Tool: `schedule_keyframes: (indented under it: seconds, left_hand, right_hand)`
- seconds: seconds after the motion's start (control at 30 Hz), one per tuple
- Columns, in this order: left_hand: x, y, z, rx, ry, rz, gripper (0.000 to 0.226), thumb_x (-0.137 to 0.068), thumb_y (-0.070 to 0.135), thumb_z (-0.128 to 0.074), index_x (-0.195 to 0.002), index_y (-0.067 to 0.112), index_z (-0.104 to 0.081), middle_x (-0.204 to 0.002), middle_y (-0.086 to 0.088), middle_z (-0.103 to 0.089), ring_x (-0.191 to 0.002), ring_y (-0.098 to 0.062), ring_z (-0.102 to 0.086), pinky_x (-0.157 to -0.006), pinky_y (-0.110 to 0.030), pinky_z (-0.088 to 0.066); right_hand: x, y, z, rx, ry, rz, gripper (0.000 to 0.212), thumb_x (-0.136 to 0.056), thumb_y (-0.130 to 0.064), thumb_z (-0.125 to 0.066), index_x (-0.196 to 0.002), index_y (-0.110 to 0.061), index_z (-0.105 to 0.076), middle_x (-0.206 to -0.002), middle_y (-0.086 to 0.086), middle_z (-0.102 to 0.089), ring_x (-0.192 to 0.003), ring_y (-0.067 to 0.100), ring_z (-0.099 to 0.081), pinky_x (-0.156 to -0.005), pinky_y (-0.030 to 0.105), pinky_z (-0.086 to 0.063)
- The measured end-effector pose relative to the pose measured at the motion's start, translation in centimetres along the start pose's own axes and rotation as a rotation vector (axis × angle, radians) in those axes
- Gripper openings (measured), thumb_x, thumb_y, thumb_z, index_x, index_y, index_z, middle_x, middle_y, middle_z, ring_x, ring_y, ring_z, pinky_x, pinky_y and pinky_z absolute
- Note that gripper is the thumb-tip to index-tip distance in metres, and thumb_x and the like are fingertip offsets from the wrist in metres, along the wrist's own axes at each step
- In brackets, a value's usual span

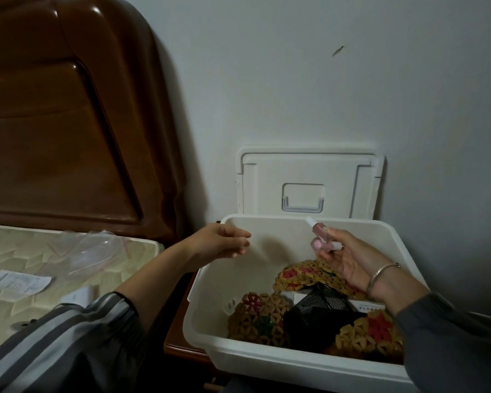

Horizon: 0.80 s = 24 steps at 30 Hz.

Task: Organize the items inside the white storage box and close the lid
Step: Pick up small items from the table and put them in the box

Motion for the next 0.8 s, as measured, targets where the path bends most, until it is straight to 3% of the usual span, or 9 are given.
schedule_keyframes:
  seconds: [0.07,0.17,0.3,0.4,0.57,0.63,0.7,0.8]
  left_hand:
    - [-0.7,-0.5,-0.1,-0.201,0.014,0.029,0.036,-0.091,0.011,-0.063,-0.126,0.007,-0.059,-0.1,-0.006,-0.07,-0.084,-0.008,-0.067,-0.069,-0.014,-0.051]
    - [-2.1,-1.4,-1.1,-0.501,-0.051,0.082,0.046,-0.09,0.01,-0.061,-0.134,0.005,-0.05,-0.116,-0.009,-0.062,-0.094,-0.013,-0.062,-0.076,-0.02,-0.053]
    - [-4.7,-2.1,-2.9,-0.834,0.031,0.06,0.032,-0.085,0.009,-0.065,-0.116,0.003,-0.061,-0.095,-0.013,-0.067,-0.083,-0.019,-0.064,-0.066,-0.022,-0.05]
    - [-6.3,-2.8,-3.8,-1.136,0.097,0.019,0.023,-0.085,0.011,-0.065,-0.107,0.008,-0.067,-0.107,-0.009,-0.065,-0.098,-0.024,-0.062,-0.078,-0.028,-0.05]
    - [-8.5,-5.4,-4.8,-1.364,0.105,0.111,0.03,-0.094,0.008,-0.053,-0.123,0.006,-0.059,-0.13,-0.013,-0.056,-0.118,-0.029,-0.055,-0.099,-0.036,-0.045]
    - [-9.1,-5.8,-4.9,-1.477,0.092,0.093,0.033,-0.098,0.013,-0.045,-0.127,0.002,-0.055,-0.132,-0.016,-0.055,-0.122,-0.031,-0.052,-0.099,-0.035,-0.042]
    - [-9.4,-6.0,-4.9,-1.459,0.138,0.085,0.037,-0.098,0.017,-0.04,-0.125,-0.003,-0.057,-0.129,-0.019,-0.057,-0.121,-0.033,-0.052,-0.095,-0.033,-0.042]
    - [-10.3,-6.5,-4.9,-1.411,0.147,0.126,0.039,-0.102,0.016,-0.032,-0.131,0.002,-0.054,-0.136,-0.014,-0.054,-0.125,-0.03,-0.05,-0.102,-0.032,-0.038]
  right_hand:
    - [-0.2,0.1,0.0,0.01,0.016,0.011,0.037,-0.078,-0.026,-0.072,-0.112,-0.012,-0.065,-0.082,0.007,-0.059,-0.064,0.006,-0.06,-0.065,0.02,-0.059]
    - [-0.5,0.3,0.1,0.024,0.044,0.033,0.043,-0.072,-0.028,-0.075,-0.109,-0.009,-0.065,-0.081,0.007,-0.057,-0.064,0.006,-0.062,-0.066,0.019,-0.058]
    - [-0.5,0.3,0.3,0.047,0.081,0.057,0.043,-0.078,-0.028,-0.072,-0.114,-0.006,-0.062,-0.082,0.008,-0.058,-0.07,0.008,-0.065,-0.063,0.018,-0.057]
    - [-0.5,0.3,0.4,0.081,0.096,0.065,0.036,-0.083,-0.025,-0.068,-0.113,-0.005,-0.063,-0.081,0.008,-0.061,-0.074,0.01,-0.066,-0.063,0.018,-0.057]
    - [-0.4,0.5,0.1,0.163,0.122,0.083,0.036,-0.084,-0.024,-0.067,-0.11,-0.002,-0.062,-0.081,0.007,-0.068,-0.077,0.014,-0.066,-0.065,0.019,-0.057]
    - [-0.4,0.5,0.1,0.166,0.119,0.084,0.036,-0.083,-0.025,-0.068,-0.11,-0.001,-0.062,-0.08,0.007,-0.069,-0.074,0.013,-0.066,-0.065,0.02,-0.058]
    - [-0.5,0.5,0.2,0.159,0.126,0.084,0.035,-0.083,-0.024,-0.068,-0.109,-0.001,-0.063,-0.08,0.007,-0.069,-0.072,0.013,-0.066,-0.062,0.019,-0.057]
    - [-0.6,0.6,0.1,0.166,0.106,0.091,0.03,-0.085,-0.024,-0.066,-0.105,-0.002,-0.064,-0.075,0.004,-0.07,-0.068,0.01,-0.067,-0.059,0.017,-0.055]
Point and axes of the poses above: each hand's wrist, its own x-axis away from the middle knuckle, its own z-axis out of the back of the hand, y = z × x, the point moved 2 cm from there along -x, towards the middle knuckle
